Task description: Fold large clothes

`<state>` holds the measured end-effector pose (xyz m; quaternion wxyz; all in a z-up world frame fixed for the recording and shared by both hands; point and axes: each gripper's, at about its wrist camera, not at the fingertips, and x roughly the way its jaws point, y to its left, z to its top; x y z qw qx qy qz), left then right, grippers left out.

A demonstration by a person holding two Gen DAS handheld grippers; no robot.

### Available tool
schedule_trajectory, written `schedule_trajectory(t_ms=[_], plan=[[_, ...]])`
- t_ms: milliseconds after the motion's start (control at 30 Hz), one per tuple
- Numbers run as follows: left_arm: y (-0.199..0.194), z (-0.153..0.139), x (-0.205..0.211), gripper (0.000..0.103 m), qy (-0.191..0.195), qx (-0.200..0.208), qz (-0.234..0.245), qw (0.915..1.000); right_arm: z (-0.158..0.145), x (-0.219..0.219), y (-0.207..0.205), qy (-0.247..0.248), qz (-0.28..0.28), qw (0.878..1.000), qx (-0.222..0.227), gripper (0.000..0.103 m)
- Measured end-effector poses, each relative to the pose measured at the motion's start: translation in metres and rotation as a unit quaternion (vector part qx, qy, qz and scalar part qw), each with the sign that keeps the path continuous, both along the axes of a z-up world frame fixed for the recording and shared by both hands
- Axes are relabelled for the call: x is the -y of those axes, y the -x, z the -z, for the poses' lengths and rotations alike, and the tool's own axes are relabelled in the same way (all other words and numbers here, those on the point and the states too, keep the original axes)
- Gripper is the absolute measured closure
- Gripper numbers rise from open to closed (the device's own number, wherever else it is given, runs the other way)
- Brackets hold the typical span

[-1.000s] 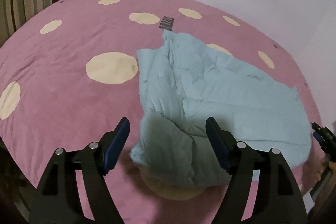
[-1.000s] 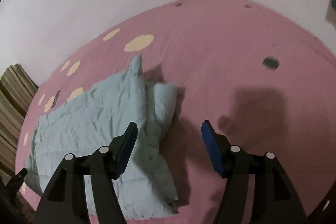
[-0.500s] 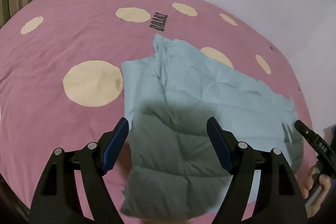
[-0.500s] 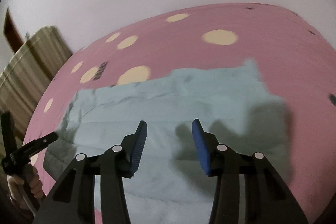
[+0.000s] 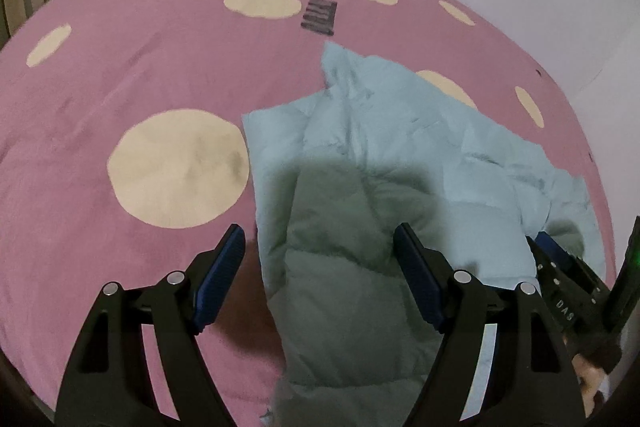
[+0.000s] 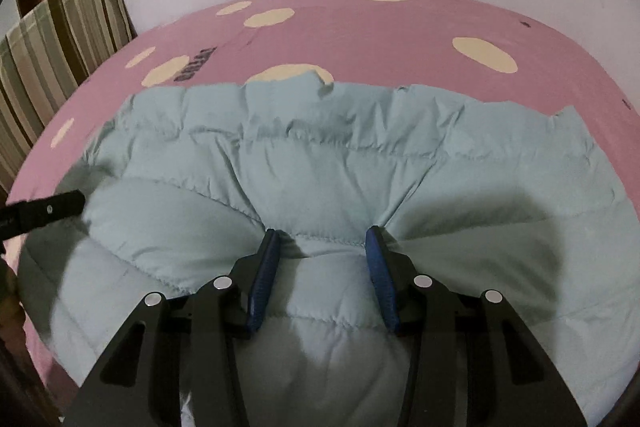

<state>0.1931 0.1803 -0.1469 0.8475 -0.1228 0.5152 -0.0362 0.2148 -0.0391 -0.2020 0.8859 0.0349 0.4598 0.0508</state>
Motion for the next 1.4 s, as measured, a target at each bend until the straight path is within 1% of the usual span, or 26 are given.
schedule_trajectory(t_ms=[167,267,300,333,367,400,433,467,500,533,600,633,767,900,967,1033,1133,1267,1333,1400], plan=[[-0.008,0.017,-0.007,0.025,0.031,-0.023,0.0,0.9992,0.001,0.0,0.0,0.0,0.0,1.0,0.001,0.058],[-0.01,0.023,-0.005,0.025,0.032,-0.022,0.009,0.9992,0.001,-0.001,0.0,0.003,-0.001,1.0,0.003,0.058],[-0.01,0.024,-0.003,0.03,0.031,-0.02,0.016,0.9992,0.002,-0.002,0.0,0.004,-0.001,1.0,0.003,0.058],[-0.011,0.024,-0.001,0.043,0.038,-0.019,0.028,0.9987,0.003,-0.002,0.0,0.004,-0.001,1.0,0.004,0.058],[-0.011,0.024,0.0,0.048,0.045,-0.019,0.035,0.9982,0.003,-0.003,0.0,0.005,0.0,1.0,0.004,0.058],[-0.012,0.023,0.002,0.056,0.05,-0.019,0.04,0.9978,0.004,-0.003,0.0,0.006,0.0,1.0,0.004,0.058],[-0.012,0.022,0.004,0.068,0.055,-0.016,0.049,0.9972,0.004,-0.003,0.0,0.007,0.0,1.0,0.004,0.058],[-0.011,0.02,0.006,0.074,0.058,-0.011,0.054,0.9968,0.005,-0.003,0.0,0.008,-0.001,1.0,0.004,0.058],[-0.01,0.015,0.008,0.081,0.057,-0.005,0.058,0.9967,0.005,-0.003,0.0,0.008,-0.001,1.0,0.005,0.058],[-0.01,0.011,0.01,0.087,0.057,0.0,0.06,0.9966,0.005,-0.003,0.0,0.008,-0.001,1.0,0.004,0.058],[-0.006,-0.003,0.012,0.091,0.059,0.015,0.061,0.9962,0.006,-0.002,0.0,0.007,-0.001,1.0,0.004,0.058],[-0.005,-0.009,0.012,0.092,0.061,0.021,0.061,0.9961,0.006,-0.002,-0.001,0.006,-0.001,1.0,0.004,0.058],[0.006,-0.053,0.022,0.093,0.067,0.067,0.076,0.9925,0.006,0.0,-0.001,0.003,-0.003,1.0,0.004,0.058],[0.016,-0.083,0.046,0.093,0.061,0.093,0.099,0.9888,0.004,0.002,-0.001,-0.007,-0.003,1.0,0.009,0.058],[0.022,-0.098,0.063,0.093,0.047,0.107,0.111,0.9869,0.001,0.007,0.0,-0.019,-0.005,1.0,0.014,0.058],[0.027,-0.11,0.077,0.093,0.041,0.116,0.12,0.9851,-0.007,0.019,0.002,-0.046,-0.002,0.999,0.013,0.058],[0.031,-0.124,0.098,0.093,0.035,0.126,0.132,0.9827,-0.023,0.042,0.007,-0.069,0.018,0.997,0.02,0.058],[0.031,-0.138,0.141,0.093,0.013,0.138,0.156,0.978,-0.045,0.079,0.02,-0.069,0.04,0.996,0.036,0.057],[0.03,-0.142,0.163,0.093,0.007,0.139,0.166,0.9763,-0.051,0.098,0.029,-0.07,0.051,0.995,0.04,0.057],[0.03,-0.144,0.192,0.093,-0.008,0.142,0.182,0.9729,-0.056,0.117,0.038,-0.073,0.066,0.994,0.044,0.057]])
